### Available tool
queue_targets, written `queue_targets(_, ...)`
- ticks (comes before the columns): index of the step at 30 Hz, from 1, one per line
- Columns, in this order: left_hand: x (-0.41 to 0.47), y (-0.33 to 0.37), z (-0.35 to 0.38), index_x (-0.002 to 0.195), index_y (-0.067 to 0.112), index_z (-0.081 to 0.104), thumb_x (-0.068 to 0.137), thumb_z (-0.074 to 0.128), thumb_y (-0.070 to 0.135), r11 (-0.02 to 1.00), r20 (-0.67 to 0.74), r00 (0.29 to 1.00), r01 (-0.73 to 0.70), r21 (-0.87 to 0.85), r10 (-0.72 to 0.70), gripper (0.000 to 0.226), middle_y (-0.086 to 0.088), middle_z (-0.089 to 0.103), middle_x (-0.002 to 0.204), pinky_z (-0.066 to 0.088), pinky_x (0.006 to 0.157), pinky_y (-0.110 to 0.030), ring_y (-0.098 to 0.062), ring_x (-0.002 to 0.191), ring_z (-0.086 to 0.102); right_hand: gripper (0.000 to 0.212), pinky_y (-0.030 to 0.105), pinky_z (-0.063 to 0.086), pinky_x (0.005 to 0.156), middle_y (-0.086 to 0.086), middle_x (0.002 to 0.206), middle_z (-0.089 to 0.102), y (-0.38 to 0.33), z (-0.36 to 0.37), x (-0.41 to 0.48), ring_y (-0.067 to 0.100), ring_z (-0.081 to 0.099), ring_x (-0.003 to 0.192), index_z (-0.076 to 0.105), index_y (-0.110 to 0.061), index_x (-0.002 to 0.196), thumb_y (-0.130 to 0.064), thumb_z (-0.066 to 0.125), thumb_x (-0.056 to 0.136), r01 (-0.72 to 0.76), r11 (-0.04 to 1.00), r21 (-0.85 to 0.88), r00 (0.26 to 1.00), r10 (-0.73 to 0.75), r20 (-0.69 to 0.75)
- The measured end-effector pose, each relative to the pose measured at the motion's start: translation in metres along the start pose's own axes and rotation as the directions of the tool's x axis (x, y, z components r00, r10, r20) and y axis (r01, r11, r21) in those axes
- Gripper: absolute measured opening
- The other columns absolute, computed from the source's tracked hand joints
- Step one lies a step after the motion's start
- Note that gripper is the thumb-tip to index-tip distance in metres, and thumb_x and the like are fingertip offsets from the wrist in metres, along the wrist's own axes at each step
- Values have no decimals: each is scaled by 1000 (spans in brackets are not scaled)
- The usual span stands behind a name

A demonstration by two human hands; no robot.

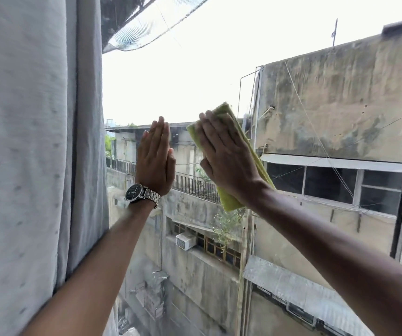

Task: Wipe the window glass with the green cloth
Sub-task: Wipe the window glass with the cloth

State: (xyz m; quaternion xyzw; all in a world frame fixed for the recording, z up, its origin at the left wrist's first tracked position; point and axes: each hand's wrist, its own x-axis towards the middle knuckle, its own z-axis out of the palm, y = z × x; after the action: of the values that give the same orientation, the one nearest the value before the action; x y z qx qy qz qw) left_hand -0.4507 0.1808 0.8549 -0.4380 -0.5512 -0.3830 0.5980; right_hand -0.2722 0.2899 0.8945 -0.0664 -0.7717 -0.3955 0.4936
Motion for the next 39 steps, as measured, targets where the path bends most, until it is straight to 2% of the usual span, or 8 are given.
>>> queue_targets(4,-1,-6,1,154,-2,30,102,33,17,1000,5,1000,-6,10,6,56,-20,31,164,29,126,-52,-27,156,23,65,48,21,129,21,164,31,-33,19,-52,34,27,153,25,-1,157,-27,40,100,91,995,47,995,-93,42)
queue_targets(9,1,-2,0,153,-5,32,101,31,18,1000,9,1000,5,-6,-5,56,-22,32,162,31,123,-56,-31,155,26,65,47,24,128,18,165,31,-1,20,-103,30,28,154,26,-2,158,-30,41,101,212,975,61,974,-216,65)
queue_targets(15,-1,-3,2,153,-4,31,102,31,21,1000,0,1000,-11,-7,11,57,-22,30,163,27,127,-51,-29,156,24,59,49,29,126,21,160,39,13,4,-16,34,35,150,34,0,155,-29,40,104,28,998,55,999,-26,-24)
queue_targets(18,0,-2,3,153,-4,30,101,32,21,1000,0,1000,-9,-2,9,57,-21,30,164,25,128,-50,-28,156,24,61,49,30,126,23,157,42,-3,4,-9,35,37,149,37,2,152,-25,46,99,-47,996,81,997,52,-60)
queue_targets(25,0,-1,0,153,-4,30,101,32,21,1000,20,1000,-2,7,1,58,-22,30,164,26,127,-52,-29,156,24,67,48,33,124,20,158,43,-14,5,-98,32,41,147,39,0,152,-25,53,91,112,990,87,992,-117,53)
queue_targets(28,-1,-3,1,154,-3,29,102,31,21,1000,2,1000,-7,9,7,57,-21,29,164,27,126,-52,-27,157,22,65,48,34,124,20,155,48,-9,0,-74,33,45,144,44,0,149,-28,55,92,58,995,76,997,-61,42)
queue_targets(34,-2,-7,3,154,-1,30,103,30,26,1000,-24,999,-24,16,25,58,-20,30,164,26,128,-48,-26,156,24,59,49,29,126,21,158,42,-14,-9,22,34,38,149,39,1,151,-27,33,99,-92,993,72,996,92,9)
queue_targets(39,0,-7,3,154,-3,31,103,34,25,999,-24,999,-32,16,33,58,-21,31,163,25,129,-46,-30,155,26,65,47,23,129,20,160,39,-17,3,-63,34,34,150,37,0,153,-24,46,94,-100,988,121,995,98,17)
